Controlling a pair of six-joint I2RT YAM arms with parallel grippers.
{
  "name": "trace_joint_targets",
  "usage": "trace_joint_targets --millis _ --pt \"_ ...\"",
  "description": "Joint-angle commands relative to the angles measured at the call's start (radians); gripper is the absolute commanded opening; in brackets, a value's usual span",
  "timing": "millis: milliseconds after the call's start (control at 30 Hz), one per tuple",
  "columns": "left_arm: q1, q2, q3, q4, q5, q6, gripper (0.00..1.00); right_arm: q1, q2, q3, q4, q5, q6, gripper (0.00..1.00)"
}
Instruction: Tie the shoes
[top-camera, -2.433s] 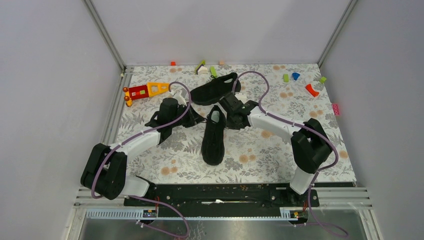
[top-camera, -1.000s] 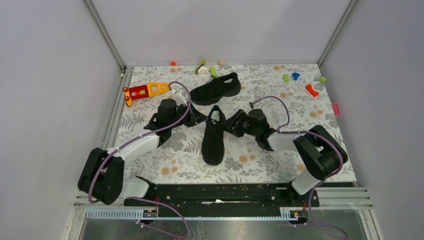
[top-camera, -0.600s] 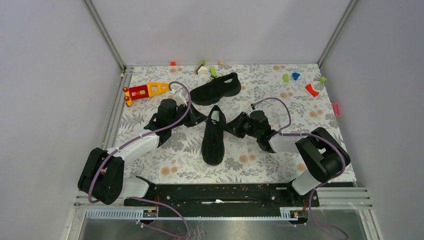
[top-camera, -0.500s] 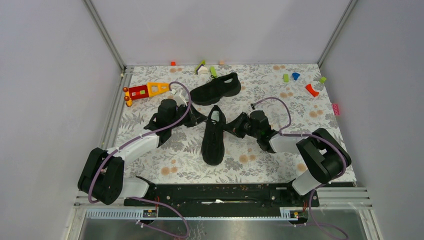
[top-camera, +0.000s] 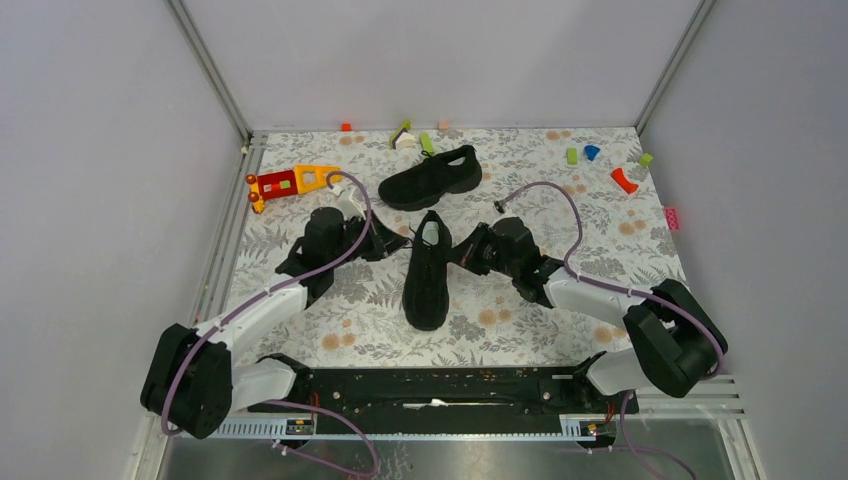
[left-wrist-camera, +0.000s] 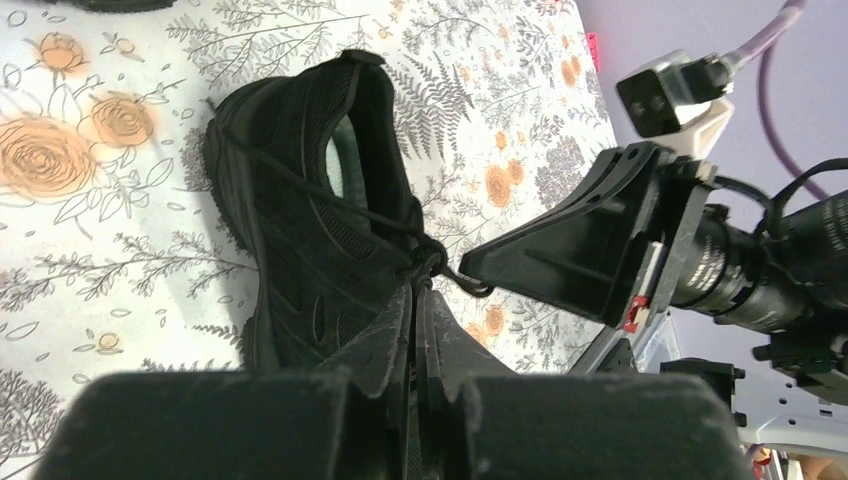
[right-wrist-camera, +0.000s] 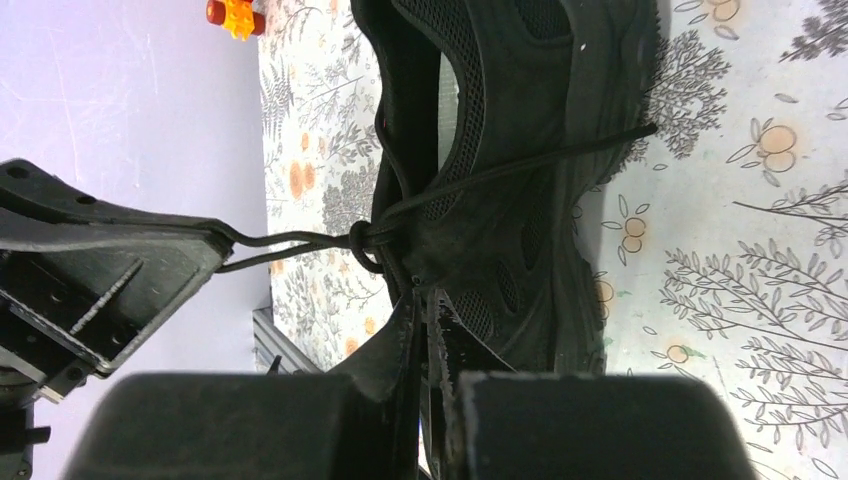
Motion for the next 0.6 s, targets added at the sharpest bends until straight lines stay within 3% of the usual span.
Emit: trace_joint_targets --millis 0,233,567 --pt "-0.002 -0.030 -0.046 0.024 -0.035 0.020 0.00 0.010 -0.022 0.061 -0.137 0.086 -0.055 0.00" --pt "-0.002 -0.026 -0.099 0.037 -0.039 0.016 0.00 0.009 0.019 0.102 -0.220 0.124 -0.034 0.00" --pt "0.024 0.064 -0.103 -0.067 -0.204 -0.007 0.00 0.011 0.045 0.181 -0.382 0.254 -0.041 0.00"
